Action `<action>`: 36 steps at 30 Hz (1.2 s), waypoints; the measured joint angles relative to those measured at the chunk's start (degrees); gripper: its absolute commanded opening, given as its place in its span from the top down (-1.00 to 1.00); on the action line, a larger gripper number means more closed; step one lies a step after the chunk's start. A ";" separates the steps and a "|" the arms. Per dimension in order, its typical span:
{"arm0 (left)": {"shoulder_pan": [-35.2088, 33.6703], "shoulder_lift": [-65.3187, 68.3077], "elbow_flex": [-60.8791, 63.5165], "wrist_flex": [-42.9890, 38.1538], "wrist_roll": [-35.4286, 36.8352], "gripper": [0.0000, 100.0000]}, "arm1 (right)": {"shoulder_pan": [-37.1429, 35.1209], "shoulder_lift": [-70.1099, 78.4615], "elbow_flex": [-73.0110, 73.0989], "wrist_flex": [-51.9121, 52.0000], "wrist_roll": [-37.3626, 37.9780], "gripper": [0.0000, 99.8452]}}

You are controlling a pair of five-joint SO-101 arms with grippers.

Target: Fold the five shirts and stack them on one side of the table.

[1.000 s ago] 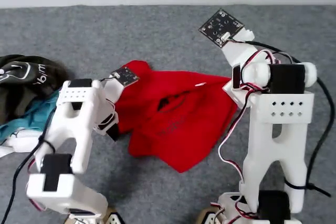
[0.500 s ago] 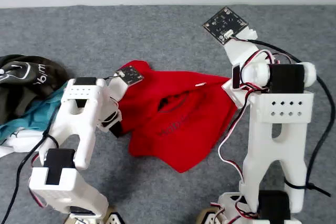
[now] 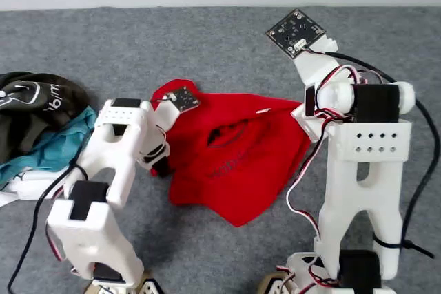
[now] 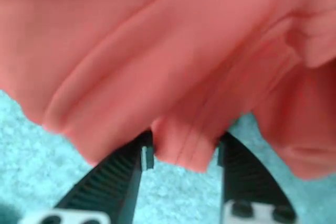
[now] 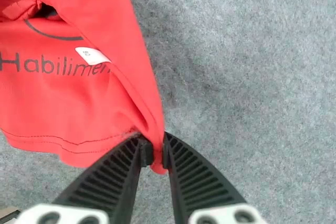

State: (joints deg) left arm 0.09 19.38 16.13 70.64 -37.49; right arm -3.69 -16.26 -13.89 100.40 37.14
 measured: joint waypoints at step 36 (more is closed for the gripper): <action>-9.32 -37.01 -41.93 14.77 11.78 0.97 | 0.00 -19.08 0.00 -19.43 0.00 0.98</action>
State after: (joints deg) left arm -9.23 -17.63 -25.80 85.41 -25.71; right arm -3.69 -35.34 -13.89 80.97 37.14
